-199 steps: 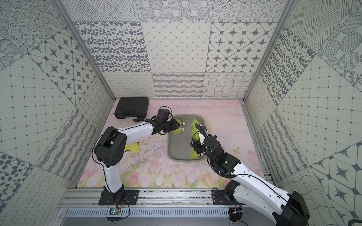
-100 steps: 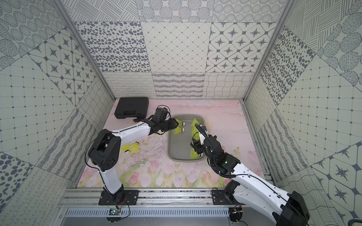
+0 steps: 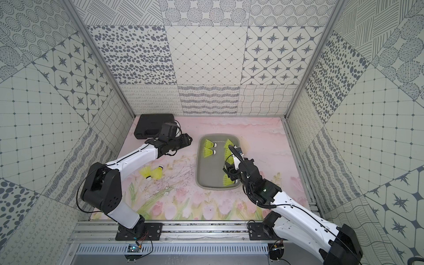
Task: Put the shuttlecocks into the storage box
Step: Place the shuttlecock in the storage box, then pick up the shuttlecock at the center of the board.
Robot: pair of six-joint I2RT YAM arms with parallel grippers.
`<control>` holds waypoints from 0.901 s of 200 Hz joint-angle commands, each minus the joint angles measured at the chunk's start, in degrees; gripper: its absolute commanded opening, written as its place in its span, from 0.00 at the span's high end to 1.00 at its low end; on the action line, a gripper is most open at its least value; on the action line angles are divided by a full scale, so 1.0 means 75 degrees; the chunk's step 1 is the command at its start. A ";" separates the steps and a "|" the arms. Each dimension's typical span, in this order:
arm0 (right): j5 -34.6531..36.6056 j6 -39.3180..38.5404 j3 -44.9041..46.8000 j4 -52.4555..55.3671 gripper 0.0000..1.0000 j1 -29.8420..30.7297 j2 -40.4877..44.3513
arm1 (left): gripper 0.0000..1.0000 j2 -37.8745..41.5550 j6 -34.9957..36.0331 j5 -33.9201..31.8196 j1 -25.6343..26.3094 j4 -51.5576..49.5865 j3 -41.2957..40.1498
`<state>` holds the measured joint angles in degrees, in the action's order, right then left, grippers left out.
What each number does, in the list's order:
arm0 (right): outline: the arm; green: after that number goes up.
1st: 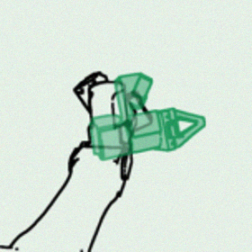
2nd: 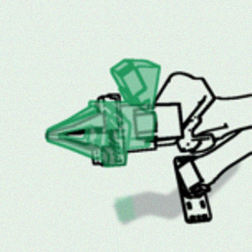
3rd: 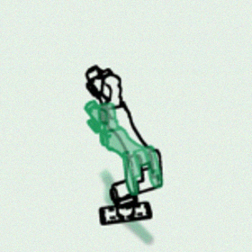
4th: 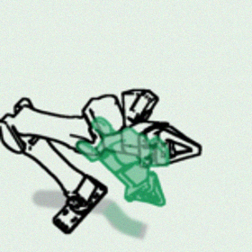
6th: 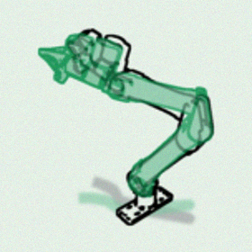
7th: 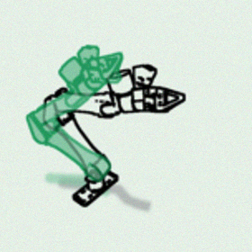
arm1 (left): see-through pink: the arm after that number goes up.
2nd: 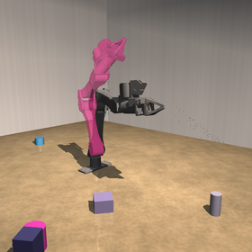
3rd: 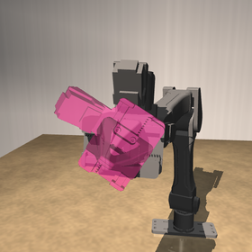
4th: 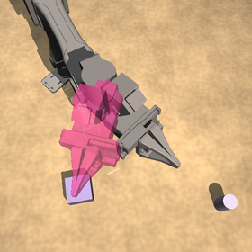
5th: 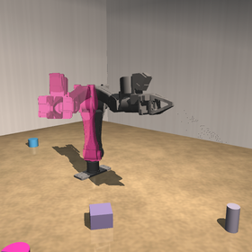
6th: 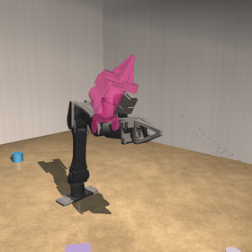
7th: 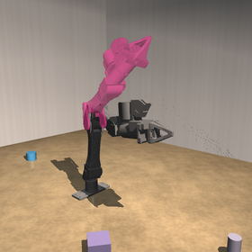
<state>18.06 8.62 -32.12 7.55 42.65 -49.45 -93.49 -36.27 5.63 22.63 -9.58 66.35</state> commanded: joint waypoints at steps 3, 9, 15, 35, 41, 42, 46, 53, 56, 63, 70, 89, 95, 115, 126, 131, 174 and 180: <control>-0.0006 0.0100 -0.0007 -0.0140 0.33 -0.0030 0.0118 | 0.35 0.0062 0.1225 -0.0115 -0.0600 -0.0369 0.0007; -0.0006 0.0098 -0.0007 -0.0128 0.32 -0.0031 0.0120 | 0.34 -0.0001 0.1396 -0.0034 -0.0683 -0.0381 0.0035; -0.0006 0.0104 -0.0007 -0.0128 0.33 -0.0029 0.0114 | 0.34 -0.0073 0.1571 0.0048 -0.0771 -0.0405 0.0107; 0.0006 0.0100 -0.0029 -0.0134 0.33 -0.0038 0.0103 | 0.31 -0.0449 0.2074 0.0184 -0.0921 -0.0674 0.0453; 0.0006 0.0093 -0.0030 -0.0128 0.33 -0.0039 0.0107 | 0.30 -0.0576 0.2229 0.0199 -0.0954 -0.0775 0.0575; 0.0011 0.0093 -0.0036 -0.0128 0.33 -0.0039 0.0104 | 0.30 -0.0600 0.2255 0.0199 -0.0949 -0.0786 0.0587; 0.0006 0.0101 -0.0041 -0.0128 0.32 -0.0037 0.0104 | 0.29 -0.0678 0.2356 0.0227 -0.0956 -0.0832 0.0672; 0.0005 0.0093 -0.0053 -0.0116 0.33 -0.0036 0.0089 | 0.27 -0.0831 0.2524 0.0249 -0.0980 -0.0896 0.0813; 0.0005 0.0094 -0.0055 -0.0116 0.33 -0.0038 0.0090 | 0.27 -0.0889 0.2589 0.0240 -0.0983 -0.0932 0.0870; 0.0022 0.0095 -0.0065 -0.0105 0.33 -0.0037 0.0081 | 0.25 -0.1044 0.2712 0.0195 -0.1002 -0.1021 0.1010; 0.0018 0.0096 -0.0077 -0.0103 0.32 -0.0036 0.0084 | 0.24 -0.1199 0.2839 0.0159 -0.1003 -0.1126 0.1163; 0.0037 0.0099 -0.0089 -0.0082 0.33 -0.0039 0.0084 | 0.21 -0.1635 0.3070 -0.0008 -0.1037 -0.1469 0.1620; 0.0033 0.0103 -0.0089 -0.0080 0.32 -0.0038 0.0084 | 0.21 -0.1762 0.3117 -0.0052 -0.1043 -0.1541 0.1732; 0.0052 0.0113 -0.0089 -0.0081 0.32 -0.0036 0.0078 | 0.20 -0.2121 0.3299 0.0053 -0.1064 -0.1664 0.2031; 0.0055 0.0109 -0.0094 -0.0093 0.33 -0.0037 0.0057 | 0.20 -0.2319 0.3379 0.0086 -0.1071 -0.1763 0.2213; 0.0052 0.0115 -0.0100 -0.0093 0.33 -0.0045 0.0052 | 0.20 -0.2414 0.3405 0.0082 -0.1066 -0.1833 0.2307; 0.0065 0.0097 -0.0159 -0.0068 0.32 -0.0046 0.0008 | 0.20 -0.3026 0.3453 -0.0037 -0.1055 -0.2334 0.2878; 0.0058 0.0100 -0.0159 -0.0069 0.32 -0.0050 0.0013 | 0.20 -0.3108 0.3464 -0.0056 -0.1075 -0.2413 0.2954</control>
<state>18.09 8.64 -32.12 7.64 42.61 -49.47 -113.65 -14.39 5.63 14.90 -21.30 84.97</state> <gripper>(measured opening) 0.677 0.798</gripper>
